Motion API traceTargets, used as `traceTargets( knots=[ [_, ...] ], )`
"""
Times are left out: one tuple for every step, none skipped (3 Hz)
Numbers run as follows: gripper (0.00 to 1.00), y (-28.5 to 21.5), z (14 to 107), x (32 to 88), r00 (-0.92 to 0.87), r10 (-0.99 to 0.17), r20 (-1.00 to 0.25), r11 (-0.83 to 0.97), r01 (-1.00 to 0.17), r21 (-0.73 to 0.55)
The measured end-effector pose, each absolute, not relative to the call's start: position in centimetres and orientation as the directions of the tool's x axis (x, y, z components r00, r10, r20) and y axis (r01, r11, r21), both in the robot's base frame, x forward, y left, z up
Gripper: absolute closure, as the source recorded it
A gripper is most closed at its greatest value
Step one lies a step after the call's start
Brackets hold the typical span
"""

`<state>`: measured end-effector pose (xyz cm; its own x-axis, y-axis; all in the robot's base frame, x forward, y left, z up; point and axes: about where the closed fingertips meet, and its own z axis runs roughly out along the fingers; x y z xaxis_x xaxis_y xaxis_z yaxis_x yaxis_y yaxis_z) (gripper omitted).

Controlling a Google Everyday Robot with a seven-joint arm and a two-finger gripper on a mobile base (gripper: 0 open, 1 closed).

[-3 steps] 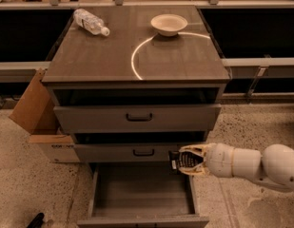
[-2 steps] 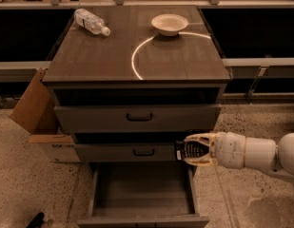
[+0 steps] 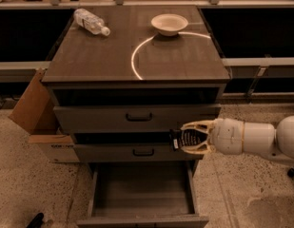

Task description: Pick rxbar chocolate from bottom drawer and place on counter

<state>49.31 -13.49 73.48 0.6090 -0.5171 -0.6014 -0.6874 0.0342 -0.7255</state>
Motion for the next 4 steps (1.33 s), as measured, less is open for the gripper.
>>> traceTargets(
  knots=[
    [1.0,-12.3,77.9,51.7,0.644,-0.51,-0.57,0.004,-0.662,-0.75],
    [1.0,-10.9,81.3,53.5,0.676,-0.507,-0.535,-0.014,-0.627,-0.779],
    [1.0,-9.2,83.9,54.8,0.707,-0.494,-0.505,-0.016,-0.589,-0.808],
    [1.0,-7.5,86.6,56.1,0.744,-0.47,-0.474,-0.027,-0.549,-0.835]
  ],
)
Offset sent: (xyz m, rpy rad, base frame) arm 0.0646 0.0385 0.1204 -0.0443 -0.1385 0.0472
